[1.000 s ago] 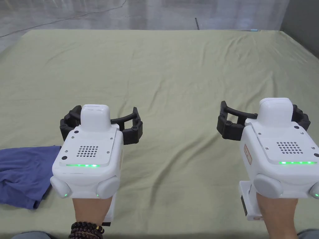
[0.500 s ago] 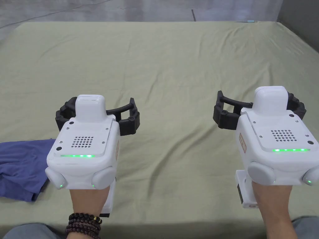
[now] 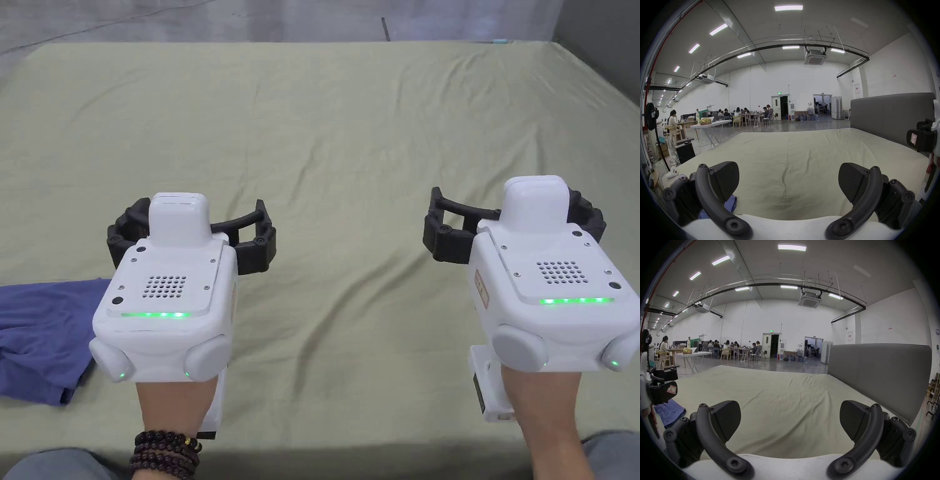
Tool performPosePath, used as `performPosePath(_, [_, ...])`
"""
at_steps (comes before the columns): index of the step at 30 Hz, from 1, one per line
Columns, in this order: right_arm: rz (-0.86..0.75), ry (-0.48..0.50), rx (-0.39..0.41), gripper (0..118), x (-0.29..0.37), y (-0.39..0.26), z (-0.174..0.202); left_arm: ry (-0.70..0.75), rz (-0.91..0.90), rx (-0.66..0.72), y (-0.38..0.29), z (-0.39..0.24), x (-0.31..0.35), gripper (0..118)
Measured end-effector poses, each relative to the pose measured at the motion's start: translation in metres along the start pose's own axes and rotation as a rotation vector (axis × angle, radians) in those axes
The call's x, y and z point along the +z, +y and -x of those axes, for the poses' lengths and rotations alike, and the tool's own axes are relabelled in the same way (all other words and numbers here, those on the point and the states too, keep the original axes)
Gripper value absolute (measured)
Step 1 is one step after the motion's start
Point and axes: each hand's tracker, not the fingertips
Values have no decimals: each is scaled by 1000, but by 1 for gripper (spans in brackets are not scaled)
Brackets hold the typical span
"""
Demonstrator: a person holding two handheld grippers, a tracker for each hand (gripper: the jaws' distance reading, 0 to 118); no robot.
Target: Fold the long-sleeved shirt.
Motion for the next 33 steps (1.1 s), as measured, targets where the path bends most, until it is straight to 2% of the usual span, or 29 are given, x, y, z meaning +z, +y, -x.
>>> performPosePath(3, [66, 91, -36, 118, -5, -2, 0, 5, 0, 7, 1, -1, 0, 118])
performPosePath(5, [105, 50, -120, 118, -8, 1, 2, -4, 1, 0, 2, -1, 1, 118])
performPosePath(7, [152, 11, -161, 118, -11, 8, 5, -4, -3, -10, 2, -3, 1, 118])
performPosePath(13, [148, 32, -153, 118, -7, 21, 6, -10, -1, -10, 3, -5, 1, 118])
performPosePath(17, [167, -24, -109, 118, -5, 24, 14, -10, 7, -9, 2, -6, 1, 118])
performPosePath(20, [159, -15, -121, 118, -8, 21, 14, -11, 8, -11, 2, -6, 1, 118])
performPosePath(23, [122, -68, -153, 118, -7, 18, 13, -13, 10, -12, 1, -5, 2, 118])
performPosePath(26, [163, -17, -169, 118, -7, 22, 5, -9, 13, -9, 1, -4, 3, 118])
performPosePath(31, [54, 121, -127, 118, 3, 13, -2, -11, 14, 0, 0, -3, 3, 118])
performPosePath(33, [36, 60, -69, 118, 6, 7, 4, -14, 20, -1, -1, -3, 3, 118])
